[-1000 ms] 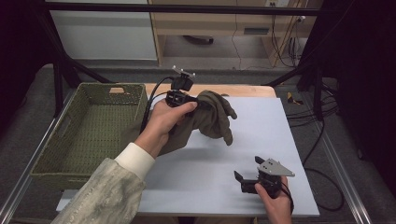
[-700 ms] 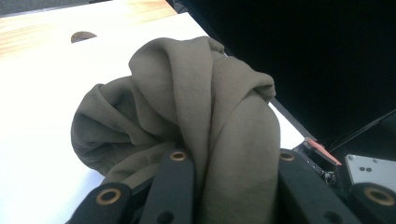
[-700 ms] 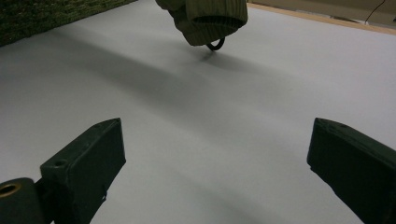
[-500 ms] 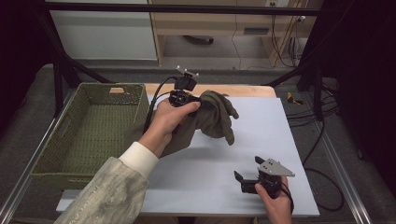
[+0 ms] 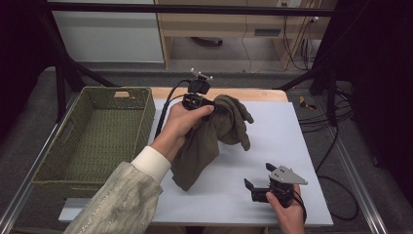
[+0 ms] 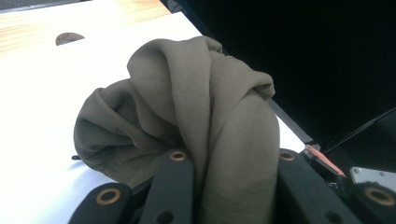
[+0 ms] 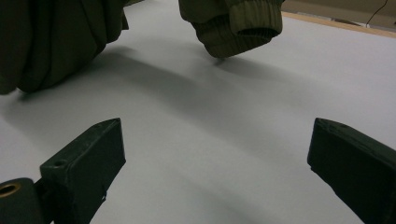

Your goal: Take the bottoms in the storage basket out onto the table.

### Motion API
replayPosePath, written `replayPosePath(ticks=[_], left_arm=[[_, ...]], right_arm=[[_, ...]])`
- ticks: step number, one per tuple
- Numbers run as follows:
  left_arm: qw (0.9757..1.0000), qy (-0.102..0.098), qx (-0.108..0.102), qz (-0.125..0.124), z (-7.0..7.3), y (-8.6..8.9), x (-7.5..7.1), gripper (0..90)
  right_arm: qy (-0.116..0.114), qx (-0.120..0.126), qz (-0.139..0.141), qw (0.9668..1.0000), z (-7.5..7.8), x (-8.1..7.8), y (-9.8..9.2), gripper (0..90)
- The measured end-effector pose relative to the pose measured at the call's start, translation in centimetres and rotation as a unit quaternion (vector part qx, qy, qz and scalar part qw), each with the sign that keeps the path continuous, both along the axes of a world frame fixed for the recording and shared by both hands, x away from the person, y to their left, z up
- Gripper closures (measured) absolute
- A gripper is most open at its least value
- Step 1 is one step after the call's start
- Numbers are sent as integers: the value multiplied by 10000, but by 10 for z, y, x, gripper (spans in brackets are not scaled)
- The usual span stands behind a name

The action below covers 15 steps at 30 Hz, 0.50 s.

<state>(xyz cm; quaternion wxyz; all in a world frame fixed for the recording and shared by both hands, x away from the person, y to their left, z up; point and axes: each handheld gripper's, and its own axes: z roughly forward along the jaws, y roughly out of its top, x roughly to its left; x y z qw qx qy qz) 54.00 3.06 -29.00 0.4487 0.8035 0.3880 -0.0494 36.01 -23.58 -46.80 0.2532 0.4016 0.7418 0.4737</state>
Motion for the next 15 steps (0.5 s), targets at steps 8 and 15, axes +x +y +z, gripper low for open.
replayPosePath(ticks=[8,15], left_arm=[[10000,-1,31,4,-2,1,2,778],[9998,-51,168,-2,-4,2,2,776]], right_arm=[[2,14,3,10000,0,0,0,44],[11,14,8,10000,0,0,0,43]])
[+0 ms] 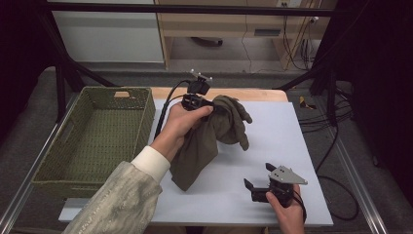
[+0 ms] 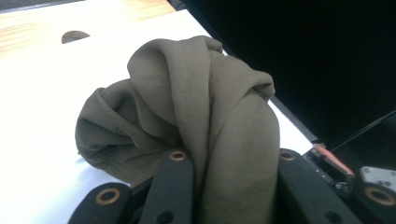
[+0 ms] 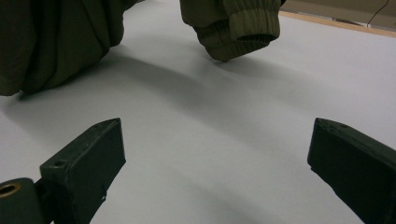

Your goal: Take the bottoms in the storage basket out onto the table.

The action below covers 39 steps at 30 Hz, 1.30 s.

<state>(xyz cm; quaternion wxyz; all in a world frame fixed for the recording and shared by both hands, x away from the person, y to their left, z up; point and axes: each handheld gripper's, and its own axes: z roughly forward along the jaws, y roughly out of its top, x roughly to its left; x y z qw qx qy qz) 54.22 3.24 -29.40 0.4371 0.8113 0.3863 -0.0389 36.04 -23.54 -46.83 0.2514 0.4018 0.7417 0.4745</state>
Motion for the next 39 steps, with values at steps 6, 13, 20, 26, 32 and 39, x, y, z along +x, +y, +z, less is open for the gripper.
replayPosePath(ticks=[6,13,20,26,32,39], left_arm=[[10000,8,-6,22,-5,1,2,776],[10000,-8,-61,52,-9,5,6,775],[9999,24,-96,91,-16,7,7,774],[9998,71,-152,53,-17,3,6,775],[9999,20,-143,-95,-8,-9,-1,775],[9990,-38,-400,-185,9,-21,-6,774]], right_arm=[[11,-4,-2,10000,0,0,0,43],[14,-6,2,10000,0,0,0,43],[13,-6,4,10000,0,0,0,44],[15,-8,4,10000,0,0,0,43],[13,-4,-1,10000,0,0,-1,44],[-2,-5,10,10000,0,0,0,44]])
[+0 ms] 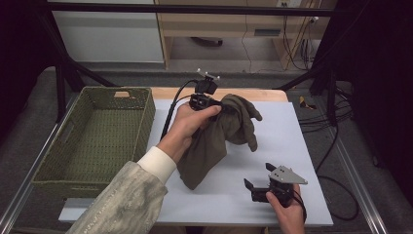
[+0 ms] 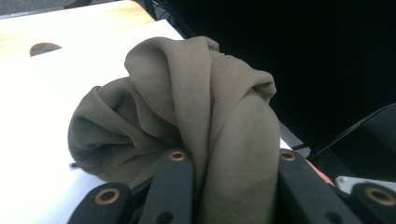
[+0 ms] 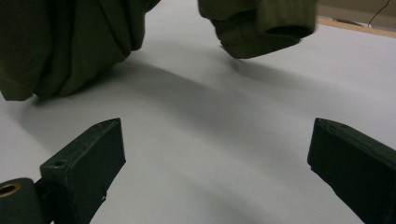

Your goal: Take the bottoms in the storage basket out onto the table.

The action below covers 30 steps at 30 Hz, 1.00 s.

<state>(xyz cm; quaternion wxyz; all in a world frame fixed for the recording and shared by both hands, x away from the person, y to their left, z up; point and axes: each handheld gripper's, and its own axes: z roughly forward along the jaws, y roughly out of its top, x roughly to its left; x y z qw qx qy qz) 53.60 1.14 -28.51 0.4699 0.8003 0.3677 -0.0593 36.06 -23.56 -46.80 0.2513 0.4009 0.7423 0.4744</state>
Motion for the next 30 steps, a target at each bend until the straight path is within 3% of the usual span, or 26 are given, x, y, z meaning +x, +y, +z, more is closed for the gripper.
replayPosePath(ticks=[3,13,20,30], left_arm=[[9999,-22,-120,0,1,-5,-2,773],[9996,-3,267,92,-23,-7,4,769],[9994,-16,298,201,-33,3,6,767],[9992,-20,357,183,-46,3,8,759]], right_arm=[[-7,9,7,10000,1,0,-1,44],[-19,-12,27,10000,1,0,0,44],[-20,-58,53,10000,0,0,1,44],[-23,-51,45,10000,1,-1,1,44]])
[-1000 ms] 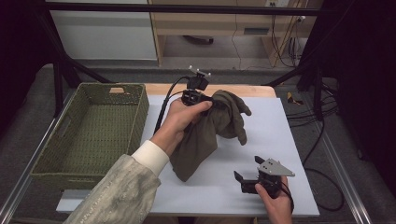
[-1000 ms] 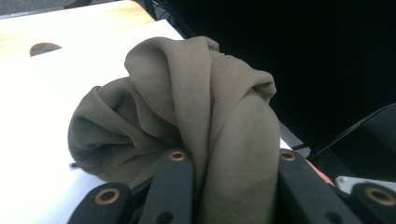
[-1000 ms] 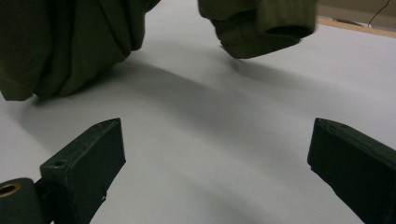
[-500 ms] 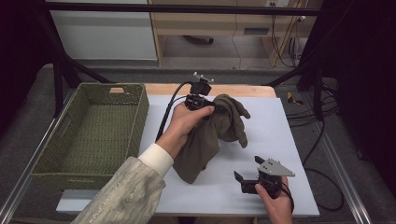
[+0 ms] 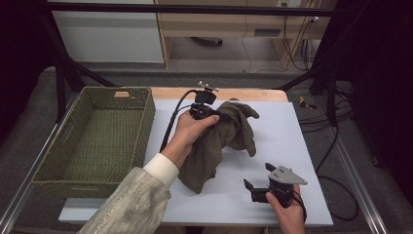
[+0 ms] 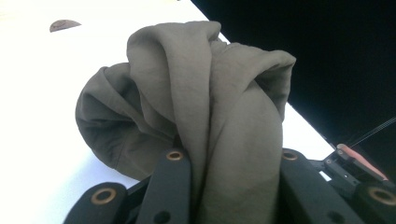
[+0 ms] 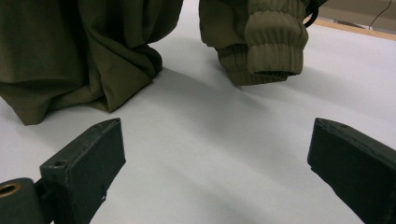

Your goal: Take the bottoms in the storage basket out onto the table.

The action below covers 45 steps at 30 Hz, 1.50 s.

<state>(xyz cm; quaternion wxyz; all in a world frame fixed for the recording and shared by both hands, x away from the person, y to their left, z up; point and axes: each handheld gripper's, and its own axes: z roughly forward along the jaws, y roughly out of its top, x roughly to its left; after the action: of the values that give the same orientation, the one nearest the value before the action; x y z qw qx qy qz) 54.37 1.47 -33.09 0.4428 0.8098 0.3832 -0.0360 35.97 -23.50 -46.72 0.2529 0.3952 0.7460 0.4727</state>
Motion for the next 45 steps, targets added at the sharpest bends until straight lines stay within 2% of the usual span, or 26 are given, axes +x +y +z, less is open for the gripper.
replayPosePath(ticks=[3,8,14,23,27,32,39,42,45], left_arm=[[10000,-8,-6,-40,-4,1,1,757],[10000,88,-7,0,-15,6,3,753],[9999,-48,152,68,-23,8,7,748],[9996,53,240,150,-35,11,13,737],[9992,96,326,213,-39,14,14,728],[9982,106,535,248,-45,18,17,724],[9975,157,634,279,-53,18,24,709],[9970,105,711,296,-55,17,25,706],[9972,70,700,256,-56,16,24,699]], right_arm=[[4,2,-3,10000,0,0,0,44],[-8,-10,0,10000,0,0,0,43],[3,25,9,10000,0,1,-1,44],[-21,40,1,10000,0,1,-3,43],[-2,25,23,10000,-1,1,-2,43],[-2,39,3,10000,-2,1,-3,43],[26,66,-14,10000,-3,1,-5,43],[18,79,-21,10000,-3,1,-6,43],[26,90,-8,10000,-3,1,-6,43]])
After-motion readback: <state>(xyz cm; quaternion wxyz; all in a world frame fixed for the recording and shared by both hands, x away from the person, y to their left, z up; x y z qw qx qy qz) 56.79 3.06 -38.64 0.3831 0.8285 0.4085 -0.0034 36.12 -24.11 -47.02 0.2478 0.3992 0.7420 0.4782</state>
